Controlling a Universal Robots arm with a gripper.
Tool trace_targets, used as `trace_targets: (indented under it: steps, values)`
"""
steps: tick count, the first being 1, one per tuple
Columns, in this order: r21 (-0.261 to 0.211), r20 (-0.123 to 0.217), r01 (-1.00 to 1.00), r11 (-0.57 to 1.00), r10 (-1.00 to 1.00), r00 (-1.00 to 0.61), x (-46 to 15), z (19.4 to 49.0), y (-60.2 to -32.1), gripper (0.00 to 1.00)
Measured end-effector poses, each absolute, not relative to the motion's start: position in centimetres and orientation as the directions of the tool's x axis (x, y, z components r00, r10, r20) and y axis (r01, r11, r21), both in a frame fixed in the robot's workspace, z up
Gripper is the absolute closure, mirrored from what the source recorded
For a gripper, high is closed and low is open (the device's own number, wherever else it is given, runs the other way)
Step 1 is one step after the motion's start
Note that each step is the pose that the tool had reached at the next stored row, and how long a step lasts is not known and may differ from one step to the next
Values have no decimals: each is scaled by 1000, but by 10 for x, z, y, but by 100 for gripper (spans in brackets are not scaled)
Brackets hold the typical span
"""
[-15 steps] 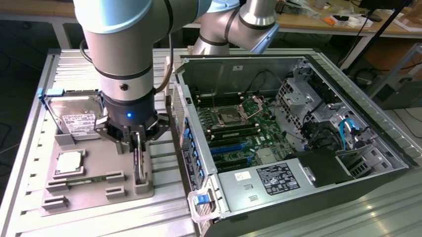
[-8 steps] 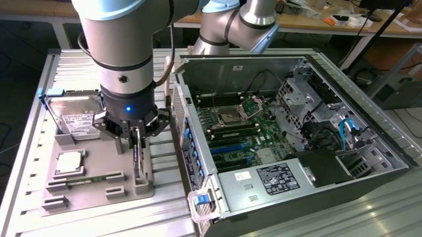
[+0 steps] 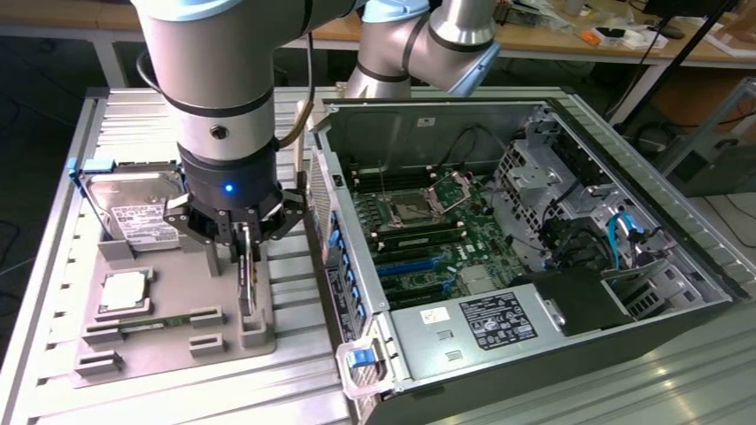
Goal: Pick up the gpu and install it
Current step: 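Pick up the gpu and move the gpu toward the slot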
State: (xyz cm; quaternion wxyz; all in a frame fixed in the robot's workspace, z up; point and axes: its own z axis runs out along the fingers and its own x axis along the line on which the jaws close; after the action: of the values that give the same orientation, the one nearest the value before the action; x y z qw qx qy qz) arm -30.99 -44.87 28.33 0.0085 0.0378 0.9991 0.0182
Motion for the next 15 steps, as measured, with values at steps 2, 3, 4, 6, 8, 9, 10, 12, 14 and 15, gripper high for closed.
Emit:
trace_targets:
  steps: [2,3,4,6,8,9,10,12,14,15]
  values:
    - [37,-16,75,996,76,-997,-310,283,-449,73]
    - [37,-16,75,996,76,-997,-310,283,-449,73]
    - [37,-16,75,996,76,-997,-310,283,-449,73]
    - [37,-16,75,996,76,-997,-310,283,-449,73]
    - [37,-16,75,996,76,-997,-310,283,-449,73]
    - [37,-15,75,996,76,-997,-310,284,-449,73]
    - [37,-15,75,996,76,-997,-310,284,-449,73]
    - [37,-16,75,996,76,-997,-310,286,-449,73]
    - [37,-16,75,996,76,-997,-310,289,-449,73]
    - [37,-16,75,996,76,-997,-310,290,-449,73]
